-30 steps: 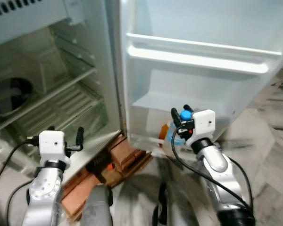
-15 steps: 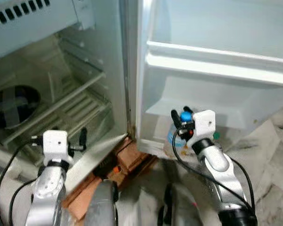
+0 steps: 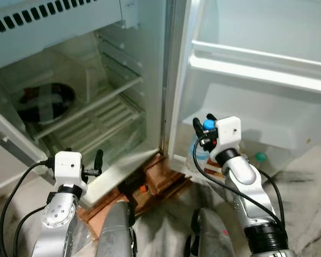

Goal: Restocking fridge

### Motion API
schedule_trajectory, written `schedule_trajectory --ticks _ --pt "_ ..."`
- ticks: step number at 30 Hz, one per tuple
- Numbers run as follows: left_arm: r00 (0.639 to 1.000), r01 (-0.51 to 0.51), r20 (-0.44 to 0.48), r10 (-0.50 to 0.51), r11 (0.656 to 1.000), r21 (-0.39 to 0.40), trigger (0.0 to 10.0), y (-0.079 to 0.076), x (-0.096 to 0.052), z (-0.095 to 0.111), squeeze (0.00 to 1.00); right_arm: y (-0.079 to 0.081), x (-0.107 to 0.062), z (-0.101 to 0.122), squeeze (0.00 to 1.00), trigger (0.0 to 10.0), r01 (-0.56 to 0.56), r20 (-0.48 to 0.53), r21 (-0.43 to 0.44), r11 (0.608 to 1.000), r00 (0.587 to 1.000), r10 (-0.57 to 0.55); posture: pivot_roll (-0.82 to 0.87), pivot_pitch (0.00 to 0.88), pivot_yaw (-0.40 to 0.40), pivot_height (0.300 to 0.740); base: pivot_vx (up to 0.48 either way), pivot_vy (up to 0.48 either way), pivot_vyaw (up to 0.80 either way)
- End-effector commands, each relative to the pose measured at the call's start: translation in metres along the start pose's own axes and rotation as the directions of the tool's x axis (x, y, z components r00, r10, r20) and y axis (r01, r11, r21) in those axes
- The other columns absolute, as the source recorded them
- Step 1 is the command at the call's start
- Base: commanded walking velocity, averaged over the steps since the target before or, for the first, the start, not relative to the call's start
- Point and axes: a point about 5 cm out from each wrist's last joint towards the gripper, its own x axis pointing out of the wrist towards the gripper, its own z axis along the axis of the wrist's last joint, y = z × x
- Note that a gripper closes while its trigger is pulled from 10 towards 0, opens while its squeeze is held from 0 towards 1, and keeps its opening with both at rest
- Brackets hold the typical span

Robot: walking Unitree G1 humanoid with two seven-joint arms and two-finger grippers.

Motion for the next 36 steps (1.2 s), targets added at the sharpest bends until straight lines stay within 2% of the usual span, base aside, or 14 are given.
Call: schedule_trajectory --ticks 1,3,14,19,28,31,36 --pt "1.0 0.0 0.009 0.0 1.0 0.011 10.0 0.002 -0.001 0.004 0.0 -0.002 0.005 0.006 0.0 10.0 0.013 0.029 -0.031 0.999 1.0 -0.012 0.08 0.133 0.006 0.634 0.0 0.0 0.0" --pt "1.0 0.001 0.005 -0.001 1.0 0.013 10.0 0.003 -0.003 0.004 0.0 -0.002 0.008 0.005 0.0 10.0 0.019 0.021 -0.05 0.999 1.0 -0.018 0.09 0.141 0.008 0.634 0.0 0.0 0.0" --pt "1.0 0.009 -0.018 -0.008 1.0 0.026 10.0 0.004 -0.014 0.003 0.0 -0.004 0.019 -0.004 0.0 10.0 0.045 0.012 -0.085 0.995 0.999 -0.044 0.12 0.178 0.012 0.565 0.0 0.0 0.0" --pt "1.0 0.007 -0.024 -0.007 1.0 0.029 10.0 0.004 -0.019 0.003 0.0 -0.006 0.026 -0.004 0.0 10.0 0.046 0.027 -0.121 0.992 0.999 -0.043 0.13 0.191 0.014 0.565 0.0 0.0 0.0" --pt "1.0 -0.004 -0.029 0.005 0.999 0.038 10.0 0.008 -0.024 0.005 0.0 -0.009 0.043 0.01 0.0 10.0 0.056 0.099 -0.173 0.983 0.994 -0.04 0.15 0.226 0.022 0.565 0.0 0.0 0.0" --pt "1.0 -0.009 -0.027 0.01 0.999 0.043 10.0 0.01 -0.027 0.008 0.0 -0.004 0.053 0.018 0.0 10.0 0.039 0.145 -0.158 0.987 0.989 -0.015 0.16 0.242 0.029 0.565 0.0 0.0 0.0" --pt "0.999 0.001 -0.051 0.001 0.999 0.054 10.0 0.011 -0.037 0.006 0.0 0.007 0.066 0.042 0.0 10.0 0.024 0.262 -0.194 0.981 0.965 0.029 0.18 0.272 0.047 0.565 0.0 0.0 0.0"
